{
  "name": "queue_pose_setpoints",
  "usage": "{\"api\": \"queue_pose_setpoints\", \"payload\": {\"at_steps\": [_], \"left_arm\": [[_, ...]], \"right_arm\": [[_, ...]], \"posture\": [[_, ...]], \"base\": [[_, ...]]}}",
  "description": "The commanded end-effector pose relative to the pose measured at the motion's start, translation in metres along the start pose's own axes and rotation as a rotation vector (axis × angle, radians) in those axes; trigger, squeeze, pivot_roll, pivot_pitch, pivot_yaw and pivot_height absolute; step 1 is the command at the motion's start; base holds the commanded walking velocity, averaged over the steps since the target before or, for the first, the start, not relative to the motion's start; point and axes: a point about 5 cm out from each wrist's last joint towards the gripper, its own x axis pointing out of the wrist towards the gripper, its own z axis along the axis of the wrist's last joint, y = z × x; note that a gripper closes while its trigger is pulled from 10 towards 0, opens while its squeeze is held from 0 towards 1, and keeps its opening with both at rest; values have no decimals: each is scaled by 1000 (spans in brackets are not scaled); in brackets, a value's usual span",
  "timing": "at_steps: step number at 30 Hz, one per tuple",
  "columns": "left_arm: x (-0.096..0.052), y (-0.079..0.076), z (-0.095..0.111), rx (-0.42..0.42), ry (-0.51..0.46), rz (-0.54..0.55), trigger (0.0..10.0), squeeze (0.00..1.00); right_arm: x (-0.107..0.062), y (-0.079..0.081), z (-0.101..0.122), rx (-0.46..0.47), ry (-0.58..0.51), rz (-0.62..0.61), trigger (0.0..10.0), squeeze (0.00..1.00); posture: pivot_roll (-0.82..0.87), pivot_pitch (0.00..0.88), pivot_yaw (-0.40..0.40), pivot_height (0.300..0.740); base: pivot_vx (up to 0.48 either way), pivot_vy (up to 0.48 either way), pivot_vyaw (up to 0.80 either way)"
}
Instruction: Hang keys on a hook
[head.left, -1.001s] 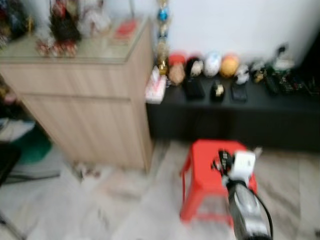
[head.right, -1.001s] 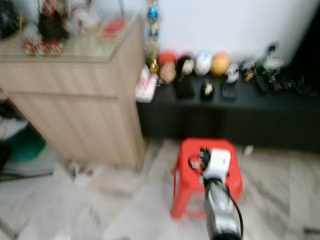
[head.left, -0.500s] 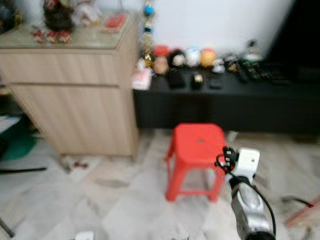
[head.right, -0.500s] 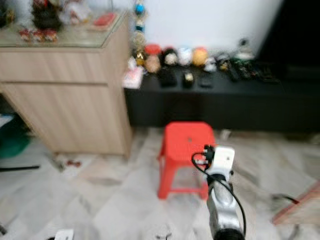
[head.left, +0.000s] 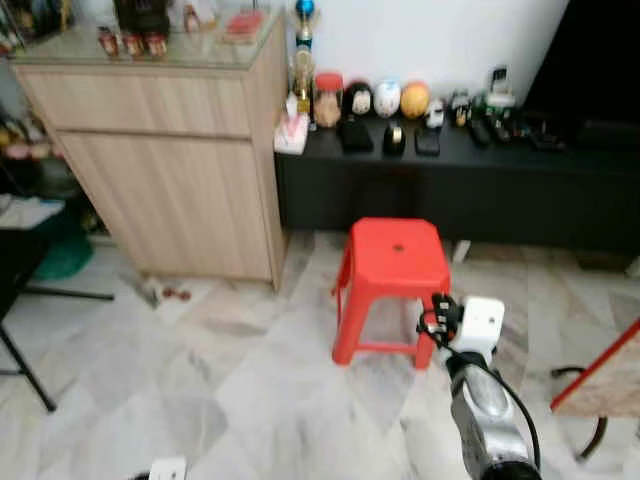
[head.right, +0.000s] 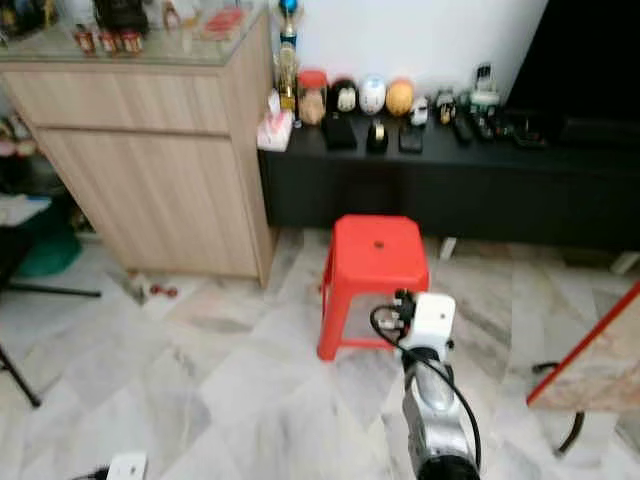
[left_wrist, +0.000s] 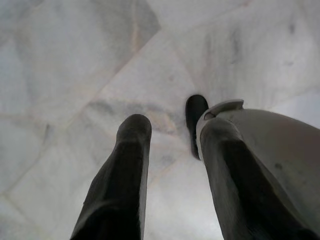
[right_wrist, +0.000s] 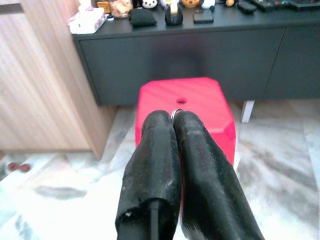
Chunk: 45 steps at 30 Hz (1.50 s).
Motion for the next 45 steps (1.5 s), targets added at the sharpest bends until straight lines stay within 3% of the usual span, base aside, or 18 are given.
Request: {"api": "queue_pose_setpoints", "payload": {"at_steps": [1, 13, 19, 25, 28, 33, 36, 41, 45], "left_arm": [[-2, -2, -11, -4, 36, -8, 10000, 0], [-2, -5, -8, -23, 22, -14, 10000, 0], [-1, -3, -7, -21, 20, -16, 10000, 0], [-2, -3, -7, -24, 19, -18, 10000, 0], [-2, -2, -7, -25, 19, -19, 10000, 0], [-2, -3, -8, -23, 20, -22, 10000, 0], [-2, -3, -8, -17, 24, -24, 10000, 0], [-2, -5, -9, -19, 25, -26, 10000, 0], [-2, -6, -9, -17, 25, -29, 10000, 0]], "right_arm": [[-2, -7, -3, -3, 12, -21, 10000, 0], [-1, -9, -2, -32, 5, -61, 10000, 0], [-4, -50, 17, -196, -88, -426, 10000, 0], [-10, -67, 24, -273, -119, -574, 10000, 0], [-11, -69, 24, -280, -129, -608, 10000, 0], [-7, -61, 16, -235, -80, -550, 10000, 0], [0, -34, -14, -62, 124, -271, 10000, 0], [-4, -22, -33, -26, 228, -159, 10000, 0], [-6, -27, -39, 21, 270, -153, 10000, 0]], "posture": [[-87, 40, -17, 740], [-86, 41, -16, 740], [-83, 41, -17, 740], [-84, 40, -16, 740], [-84, 40, -15, 740], [-88, 38, -14, 740], [-90, 36, -13, 740], [-84, 29, -15, 740], [-88, 20, -12, 740]], "base": [[-319, 0, 0], [-27, 0, 0], [0, 0, 0], [0, 0, 0], [0, 0, 0], [0, 0, 0], [0, 0, 0], [0, 0, 0], [0, 0, 0]]}}
